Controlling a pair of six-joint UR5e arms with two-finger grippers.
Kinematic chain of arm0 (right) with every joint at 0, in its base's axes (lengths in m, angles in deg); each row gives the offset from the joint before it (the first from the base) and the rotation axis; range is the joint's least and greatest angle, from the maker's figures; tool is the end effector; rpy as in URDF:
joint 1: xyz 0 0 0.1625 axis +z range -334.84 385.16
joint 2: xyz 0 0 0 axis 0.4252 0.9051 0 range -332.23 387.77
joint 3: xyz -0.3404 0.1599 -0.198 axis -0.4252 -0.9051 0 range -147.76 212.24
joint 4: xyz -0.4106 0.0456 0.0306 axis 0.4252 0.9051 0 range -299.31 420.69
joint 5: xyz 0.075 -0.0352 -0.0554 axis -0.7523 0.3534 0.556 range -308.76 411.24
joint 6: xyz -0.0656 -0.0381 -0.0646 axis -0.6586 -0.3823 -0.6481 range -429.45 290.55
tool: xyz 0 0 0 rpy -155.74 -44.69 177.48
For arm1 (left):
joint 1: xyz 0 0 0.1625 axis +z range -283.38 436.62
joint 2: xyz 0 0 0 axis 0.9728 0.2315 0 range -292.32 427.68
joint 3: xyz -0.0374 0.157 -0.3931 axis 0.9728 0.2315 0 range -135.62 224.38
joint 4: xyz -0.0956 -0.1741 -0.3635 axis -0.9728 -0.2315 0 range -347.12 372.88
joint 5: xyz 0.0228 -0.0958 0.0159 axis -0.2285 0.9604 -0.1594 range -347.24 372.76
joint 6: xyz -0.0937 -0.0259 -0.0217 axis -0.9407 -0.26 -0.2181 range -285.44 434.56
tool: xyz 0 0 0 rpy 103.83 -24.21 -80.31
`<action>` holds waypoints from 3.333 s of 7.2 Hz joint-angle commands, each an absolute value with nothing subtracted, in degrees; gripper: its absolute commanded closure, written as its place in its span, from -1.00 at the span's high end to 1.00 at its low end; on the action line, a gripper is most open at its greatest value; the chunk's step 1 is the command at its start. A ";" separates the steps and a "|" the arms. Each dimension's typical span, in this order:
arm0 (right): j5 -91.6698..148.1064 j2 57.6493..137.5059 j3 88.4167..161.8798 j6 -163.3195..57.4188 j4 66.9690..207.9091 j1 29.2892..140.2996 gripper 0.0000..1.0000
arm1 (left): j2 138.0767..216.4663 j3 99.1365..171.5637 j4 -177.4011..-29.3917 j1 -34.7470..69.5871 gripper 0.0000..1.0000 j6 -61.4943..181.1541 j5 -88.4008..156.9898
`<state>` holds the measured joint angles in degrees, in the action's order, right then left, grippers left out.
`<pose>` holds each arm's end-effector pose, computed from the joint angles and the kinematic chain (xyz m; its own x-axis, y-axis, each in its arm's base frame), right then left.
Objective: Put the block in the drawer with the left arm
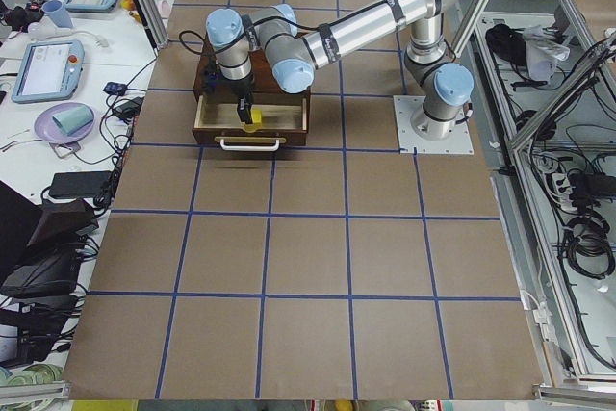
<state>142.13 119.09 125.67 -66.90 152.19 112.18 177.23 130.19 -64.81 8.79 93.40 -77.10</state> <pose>0.1066 -0.4870 0.4723 -0.9952 0.0963 0.0160 0.0965 0.9953 0.0100 0.1083 -0.6196 0.3542 -0.9981 -0.0586 0.0196 -0.0576 0.9971 0.0498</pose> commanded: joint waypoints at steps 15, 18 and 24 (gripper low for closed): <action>142.12 119.09 125.67 -66.90 152.19 112.17 1.00 | 161.80 127.17 -77.92 -9.76 1.00 70.71 -77.77; 142.12 119.09 125.67 -66.90 152.19 112.17 1.00 | 162.42 126.91 -77.03 -10.84 1.00 73.39 -77.85; 142.12 119.09 125.67 -66.90 152.19 112.17 1.00 | 162.07 127.17 -77.03 -10.84 1.00 73.51 -77.77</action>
